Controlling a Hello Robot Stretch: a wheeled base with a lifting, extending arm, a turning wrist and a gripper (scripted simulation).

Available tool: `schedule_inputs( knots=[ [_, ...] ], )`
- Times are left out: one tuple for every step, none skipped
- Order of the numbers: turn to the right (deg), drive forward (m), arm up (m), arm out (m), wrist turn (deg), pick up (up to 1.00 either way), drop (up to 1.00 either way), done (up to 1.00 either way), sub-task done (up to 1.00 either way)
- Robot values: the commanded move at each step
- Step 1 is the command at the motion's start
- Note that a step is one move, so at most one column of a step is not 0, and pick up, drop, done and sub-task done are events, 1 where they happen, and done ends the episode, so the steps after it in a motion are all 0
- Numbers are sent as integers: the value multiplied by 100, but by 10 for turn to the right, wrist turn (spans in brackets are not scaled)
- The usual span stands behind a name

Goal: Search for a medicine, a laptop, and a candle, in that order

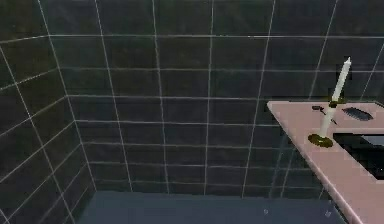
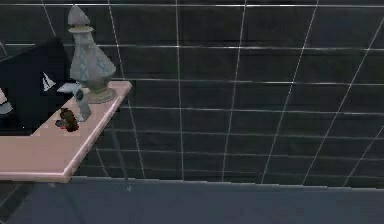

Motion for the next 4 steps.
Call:
schedule_inputs(
  knots=[
    [450, 0, 0, 0, 0, 0, 0, 0, 0],
    [0, 0, 0, 0, 0, 0, 0, 0, 100],
    [450, 0, 0, 0, 0, 0, 0, 0, 0],
    [450, 0, 0, 0, 0, 0, 0, 0, 0]
  ],
)
